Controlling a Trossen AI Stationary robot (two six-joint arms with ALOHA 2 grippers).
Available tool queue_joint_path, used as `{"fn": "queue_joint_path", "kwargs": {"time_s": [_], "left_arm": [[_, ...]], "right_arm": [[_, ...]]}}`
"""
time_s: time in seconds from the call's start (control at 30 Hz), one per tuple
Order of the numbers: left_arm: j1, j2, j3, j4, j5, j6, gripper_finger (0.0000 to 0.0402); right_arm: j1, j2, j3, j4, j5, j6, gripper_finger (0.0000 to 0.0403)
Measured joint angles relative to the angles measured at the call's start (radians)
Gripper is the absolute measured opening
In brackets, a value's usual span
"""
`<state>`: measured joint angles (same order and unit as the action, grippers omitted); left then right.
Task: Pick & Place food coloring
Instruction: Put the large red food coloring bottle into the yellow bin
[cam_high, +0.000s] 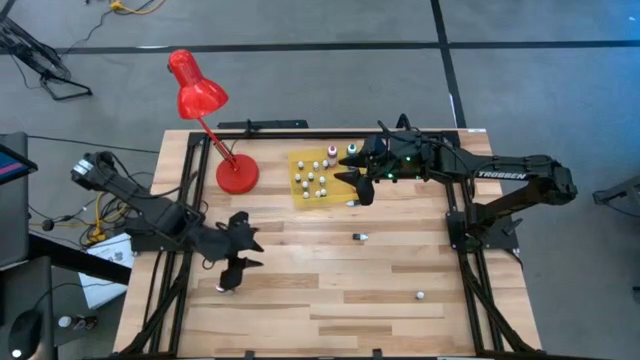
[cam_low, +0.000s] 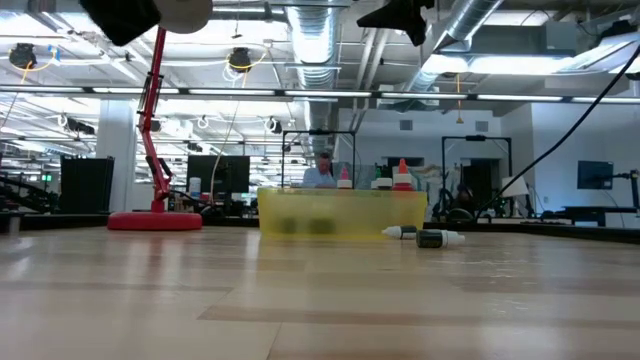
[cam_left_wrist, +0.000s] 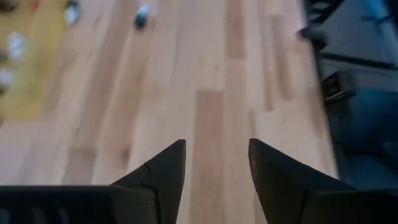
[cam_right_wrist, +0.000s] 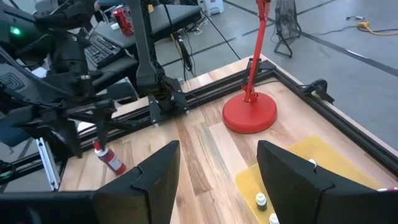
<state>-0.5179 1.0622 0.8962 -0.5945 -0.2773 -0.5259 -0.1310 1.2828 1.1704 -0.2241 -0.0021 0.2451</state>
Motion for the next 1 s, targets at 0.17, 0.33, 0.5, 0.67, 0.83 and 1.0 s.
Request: {"fn": "queue_joint_path", "kwargs": {"time_s": [0.17,0.33,0.5,0.67,0.83,1.0], "left_arm": [[-0.027,0.005,0.003,-0.081,-0.018,-0.170,0.0170],[-0.084,0.005,0.004,-0.129,0.019,-0.293,0.0170],[-0.163,0.005,0.005,-0.270,0.066,-0.393,0.0170],[-0.252,0.005,0.005,-0.324,0.079,-0.501,0.0170],[-0.335,0.005,0.005,-0.361,0.073,-0.592,0.0178],[-0.392,0.038,0.005,-0.392,0.051,-0.619,0.0225]], "right_arm": [[0.000,0.000,0.000,0.000,0.000,0.000,0.0205],[0.000,0.000,0.000,0.000,0.000,0.000,0.0205],[0.000,0.000,0.000,0.000,0.000,0.000,0.0205],[0.000,0.000,0.000,0.000,0.000,0.000,0.0205],[0.000,0.000,0.000,0.000,0.000,0.000,0.0205],[0.000,0.000,0.000,0.000,0.000,0.000,0.0205]]}}
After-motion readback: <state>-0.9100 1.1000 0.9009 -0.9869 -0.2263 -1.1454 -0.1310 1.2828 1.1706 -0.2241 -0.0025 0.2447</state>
